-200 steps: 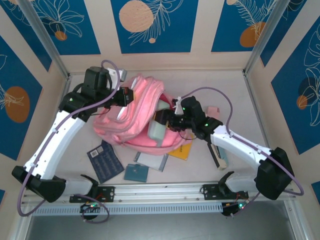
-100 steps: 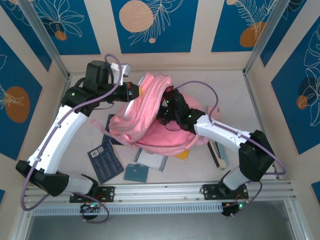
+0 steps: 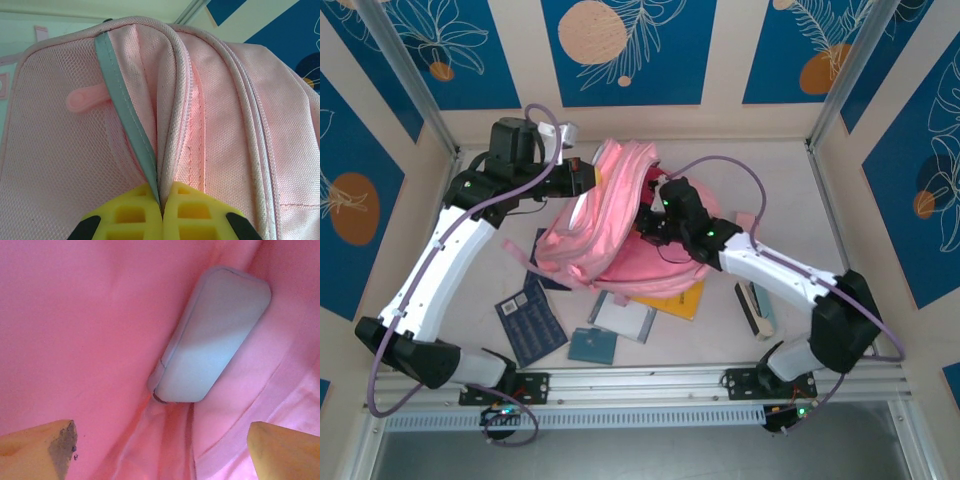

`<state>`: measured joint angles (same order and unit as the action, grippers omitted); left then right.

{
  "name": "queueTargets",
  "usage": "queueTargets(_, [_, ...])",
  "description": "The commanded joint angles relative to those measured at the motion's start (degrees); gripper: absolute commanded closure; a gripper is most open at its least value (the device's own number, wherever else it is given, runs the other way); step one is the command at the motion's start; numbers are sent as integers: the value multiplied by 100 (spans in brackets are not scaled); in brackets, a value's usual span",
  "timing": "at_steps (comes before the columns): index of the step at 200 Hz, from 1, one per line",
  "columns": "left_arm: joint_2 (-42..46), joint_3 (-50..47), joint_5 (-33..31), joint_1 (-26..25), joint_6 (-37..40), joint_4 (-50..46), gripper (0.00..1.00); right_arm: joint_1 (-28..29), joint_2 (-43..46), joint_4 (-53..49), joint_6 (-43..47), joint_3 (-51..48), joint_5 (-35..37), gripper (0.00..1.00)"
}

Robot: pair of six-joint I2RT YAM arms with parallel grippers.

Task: Pack the student bag
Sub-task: Place the pencil case in the student bag, then pick up the pencil case from the bottom-right of the table.

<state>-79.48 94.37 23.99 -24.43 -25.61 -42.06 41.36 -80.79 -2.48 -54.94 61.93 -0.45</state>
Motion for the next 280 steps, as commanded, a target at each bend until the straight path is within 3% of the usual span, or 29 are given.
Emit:
queueTargets(1, [219, -108, 155, 78, 16, 913, 100, -87, 783, -246, 1043, -190, -213, 14])
queueTargets(30, [246, -600, 282, 77, -166, 1269, 100, -213, 1776, -677, 1676, -590, -291, 20])
queueTargets(47, [223, -812, 329, 78, -252, 1428, 100, -333, 2422, -1204, 1863, -774, 21, 26])
queueTargets(75, [170, -1140, 506, 60, -405, 1782, 100, -914, 3308, -2216, 1860, -983, 397, 35])
queueTargets(113, [90, -1330, 612, 43, -361, 1939, 100, -1650, 2813, -4868, 1338, -654, 2068, 29])
queueTargets(140, [124, -1445, 603, 43, -249, 1979, 100, -2434, 2165, -5579, 615, -1056, 2328, 24])
queueTargets(171, [146, -1557, 715, 43, -236, 2060, 100, -3487, 1492, -5122, 345, -1809, 1349, 22])
queueTargets(235, [353, -1641, 598, 52, 11, 1874, 100, -3428, 1116, -4478, 741, -2191, 1108, 37])
queueTargets(280, [412, -1642, 583, 47, 8, 1844, 100, -3338, 696, -4206, 764, -2226, 1126, 39])
